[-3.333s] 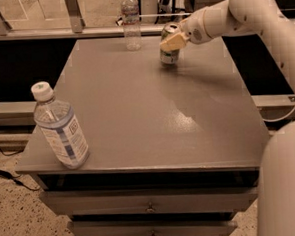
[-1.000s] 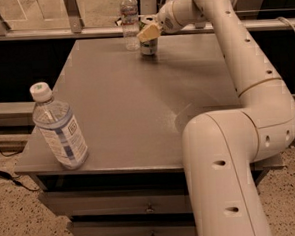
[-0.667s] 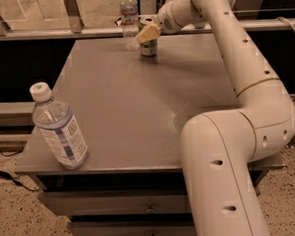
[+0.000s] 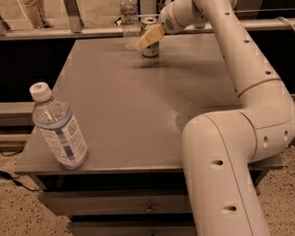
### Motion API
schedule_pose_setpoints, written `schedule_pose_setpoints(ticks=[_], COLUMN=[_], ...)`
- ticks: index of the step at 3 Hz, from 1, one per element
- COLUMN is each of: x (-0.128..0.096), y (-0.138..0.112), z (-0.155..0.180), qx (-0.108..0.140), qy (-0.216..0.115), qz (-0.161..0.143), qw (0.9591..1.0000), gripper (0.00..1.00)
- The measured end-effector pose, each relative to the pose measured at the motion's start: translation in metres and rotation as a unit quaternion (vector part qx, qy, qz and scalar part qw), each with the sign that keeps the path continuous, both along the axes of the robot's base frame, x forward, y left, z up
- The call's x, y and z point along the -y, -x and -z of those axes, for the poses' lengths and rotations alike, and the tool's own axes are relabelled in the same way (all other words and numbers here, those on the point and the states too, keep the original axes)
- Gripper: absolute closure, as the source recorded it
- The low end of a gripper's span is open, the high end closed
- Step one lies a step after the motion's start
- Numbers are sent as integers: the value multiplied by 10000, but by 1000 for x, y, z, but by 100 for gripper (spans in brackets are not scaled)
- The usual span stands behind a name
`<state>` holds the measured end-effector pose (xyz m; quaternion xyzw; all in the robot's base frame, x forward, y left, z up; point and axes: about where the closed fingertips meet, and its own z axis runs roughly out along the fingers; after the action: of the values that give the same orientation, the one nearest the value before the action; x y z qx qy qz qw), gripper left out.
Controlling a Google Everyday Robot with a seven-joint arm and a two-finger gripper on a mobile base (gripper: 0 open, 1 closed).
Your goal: Move 7up can near water bottle
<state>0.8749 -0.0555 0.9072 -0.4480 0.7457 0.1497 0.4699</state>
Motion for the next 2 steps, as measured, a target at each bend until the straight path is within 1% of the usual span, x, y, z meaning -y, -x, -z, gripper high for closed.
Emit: schedule_pose_setpoints(ticks=[1,2], x=[20,57], y=[7,28], z=[-7,-28], qx=[-34,-100], qy=[-59,-268], qz=[97,259], qw=[9999,9993], gripper=[0,0])
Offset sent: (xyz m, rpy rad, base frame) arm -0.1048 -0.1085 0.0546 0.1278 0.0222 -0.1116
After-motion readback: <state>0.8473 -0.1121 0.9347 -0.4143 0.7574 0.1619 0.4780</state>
